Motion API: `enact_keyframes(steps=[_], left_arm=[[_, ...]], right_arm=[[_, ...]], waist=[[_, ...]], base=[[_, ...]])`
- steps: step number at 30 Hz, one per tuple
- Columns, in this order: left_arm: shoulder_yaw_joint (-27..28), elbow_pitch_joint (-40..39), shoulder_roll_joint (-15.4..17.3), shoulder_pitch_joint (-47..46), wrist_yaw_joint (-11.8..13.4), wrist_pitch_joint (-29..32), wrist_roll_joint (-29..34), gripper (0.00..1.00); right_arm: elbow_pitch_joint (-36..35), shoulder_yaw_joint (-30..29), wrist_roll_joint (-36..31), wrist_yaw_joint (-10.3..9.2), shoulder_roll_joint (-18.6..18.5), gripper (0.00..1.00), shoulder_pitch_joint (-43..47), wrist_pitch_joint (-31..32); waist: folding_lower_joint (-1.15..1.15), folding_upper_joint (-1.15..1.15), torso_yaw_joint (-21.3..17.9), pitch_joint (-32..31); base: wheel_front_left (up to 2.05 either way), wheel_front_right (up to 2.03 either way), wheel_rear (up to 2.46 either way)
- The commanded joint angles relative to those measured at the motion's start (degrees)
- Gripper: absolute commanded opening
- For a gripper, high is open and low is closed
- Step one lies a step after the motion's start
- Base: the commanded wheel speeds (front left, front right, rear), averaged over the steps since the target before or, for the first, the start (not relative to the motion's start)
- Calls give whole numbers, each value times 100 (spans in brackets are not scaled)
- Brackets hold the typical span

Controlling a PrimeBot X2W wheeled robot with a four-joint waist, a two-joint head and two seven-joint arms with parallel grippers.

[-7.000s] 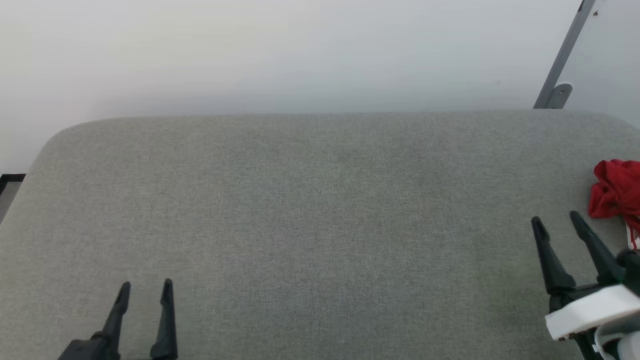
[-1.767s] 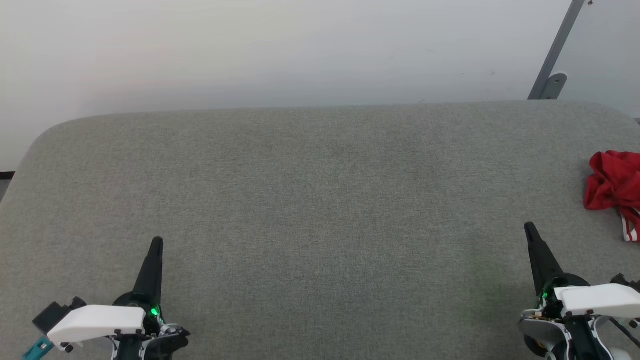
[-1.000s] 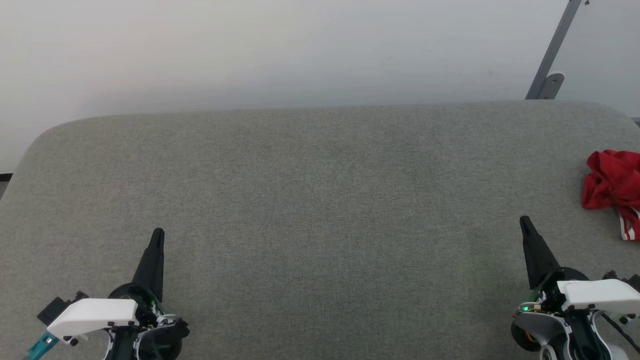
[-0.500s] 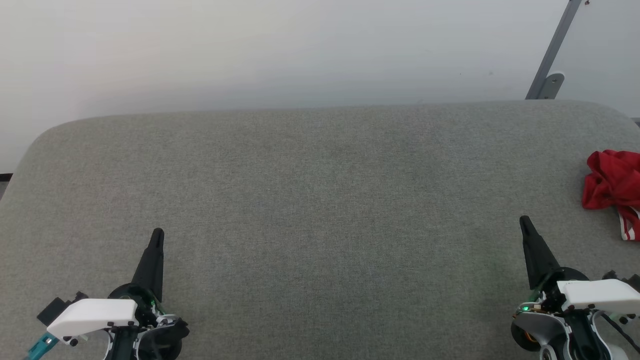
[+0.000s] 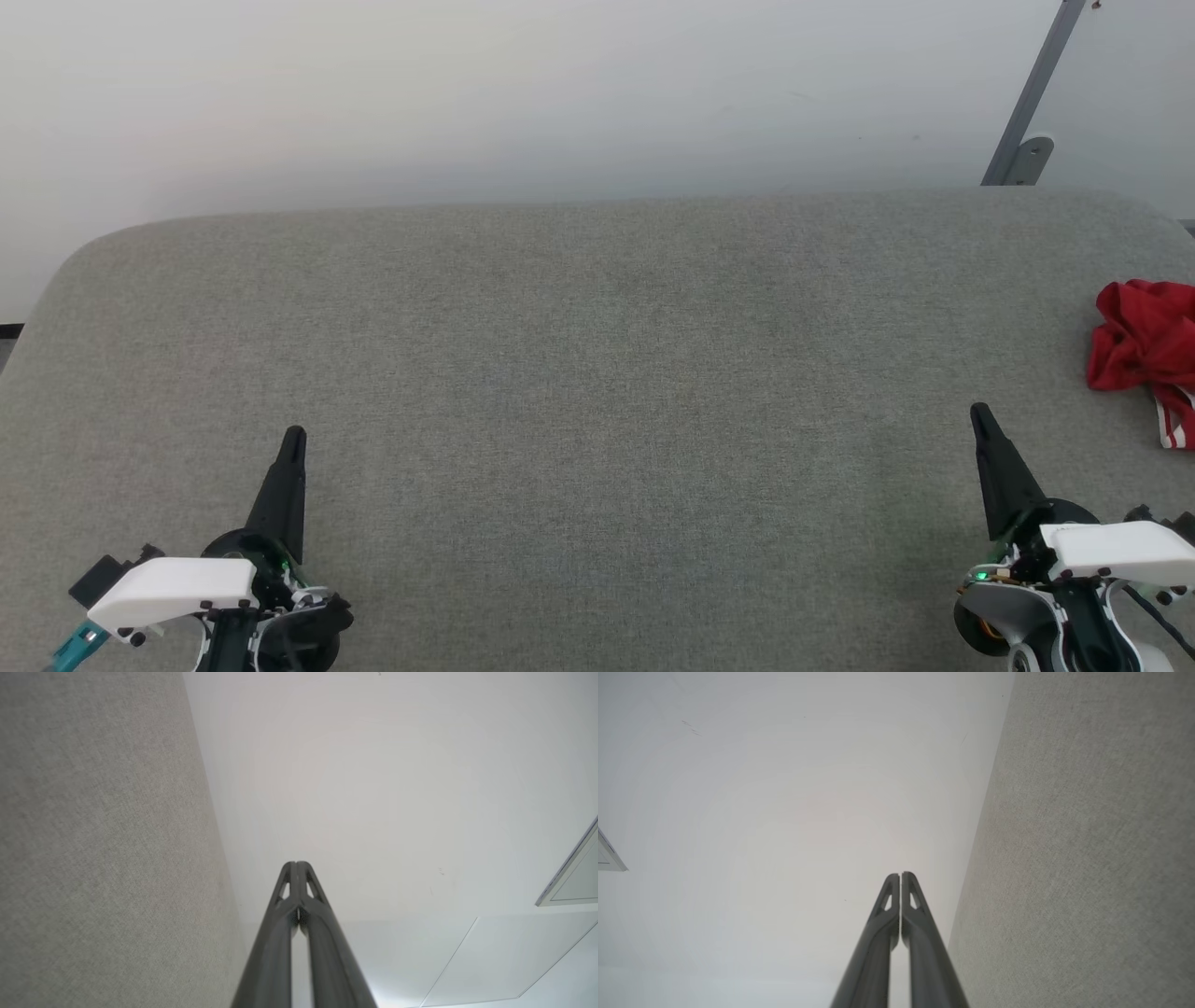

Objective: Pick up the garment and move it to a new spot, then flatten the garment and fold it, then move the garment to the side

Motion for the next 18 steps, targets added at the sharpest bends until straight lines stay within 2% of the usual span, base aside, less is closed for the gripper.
enact_keyframes(steps=[1, 18], left_arm=[[19, -3, 2, -72, -18, 18, 17, 0], [44, -1, -16, -74, -18, 37, 33, 0]], right_arm=[[5, -1, 21, 0, 7, 0, -26, 5], [4, 2, 22, 0, 7, 0, -25, 3]], waist=[[0, 0, 0, 0], [0, 0, 0, 0]], base=[[0, 0, 0], [0, 0, 0]])
